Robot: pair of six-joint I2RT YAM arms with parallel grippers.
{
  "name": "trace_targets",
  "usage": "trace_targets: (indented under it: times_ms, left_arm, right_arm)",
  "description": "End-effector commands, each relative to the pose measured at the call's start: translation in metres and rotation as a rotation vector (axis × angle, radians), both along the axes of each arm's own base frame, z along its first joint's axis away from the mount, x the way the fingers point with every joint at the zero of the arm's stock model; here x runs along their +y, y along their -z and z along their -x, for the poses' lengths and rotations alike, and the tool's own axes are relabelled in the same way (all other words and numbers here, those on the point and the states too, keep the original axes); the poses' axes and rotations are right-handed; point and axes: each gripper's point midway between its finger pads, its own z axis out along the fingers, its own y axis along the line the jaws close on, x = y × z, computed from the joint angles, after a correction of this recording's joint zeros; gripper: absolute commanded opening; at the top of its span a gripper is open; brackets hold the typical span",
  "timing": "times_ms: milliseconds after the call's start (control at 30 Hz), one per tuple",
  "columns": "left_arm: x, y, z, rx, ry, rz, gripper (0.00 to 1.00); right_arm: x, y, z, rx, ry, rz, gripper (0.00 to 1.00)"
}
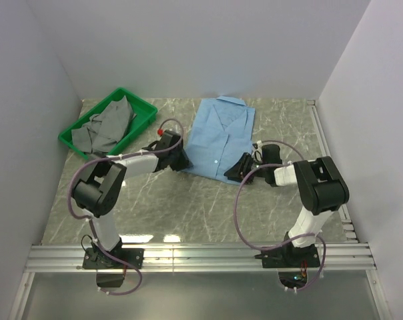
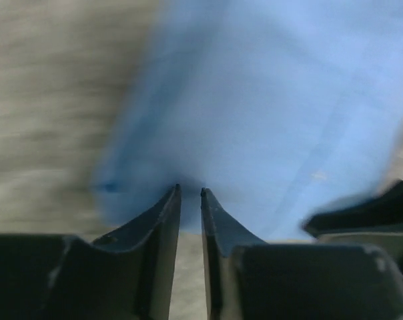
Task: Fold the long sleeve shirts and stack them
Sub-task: Fold the shirt
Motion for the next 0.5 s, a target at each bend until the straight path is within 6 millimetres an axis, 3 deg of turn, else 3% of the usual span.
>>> trace_targets:
  times_ms: [0, 67, 200, 367, 433, 467]
  left_arm:
    - [0.025, 0.031, 0.006, 0.092, -0.080, 0.045, 0.24]
    - [0.037, 0.047, 0.014, 0.137, -0.104, 0.027, 0.24]
    - [0.041, 0.061, 0.031, 0.200, -0.118, 0.034, 0.23]
    - [0.054, 0.060, 0.058, 0.244, -0.142, 0.027, 0.22]
    - [0.055, 0.041, 0.063, 0.209, -0.145, 0.058, 0.22]
    - [0.061, 0.043, 0.073, 0.216, -0.152, 0.053, 0.22]
  right_arm:
    - [-0.009, 0.011, -0.012, -0.045, 0.025, -0.002, 0.41]
    - [-0.011, 0.018, -0.011, -0.027, 0.022, 0.019, 0.41]
    - [-0.015, 0.023, -0.012, -0.022, 0.018, 0.062, 0.40]
    - [-0.018, 0.021, -0.010, -0.027, -0.005, 0.103, 0.40]
    - [-0.015, 0.007, -0.013, -0.067, -0.025, 0.108, 0.40]
    - [-0.017, 0.007, -0.009, -0.066, -0.041, 0.132, 0.40]
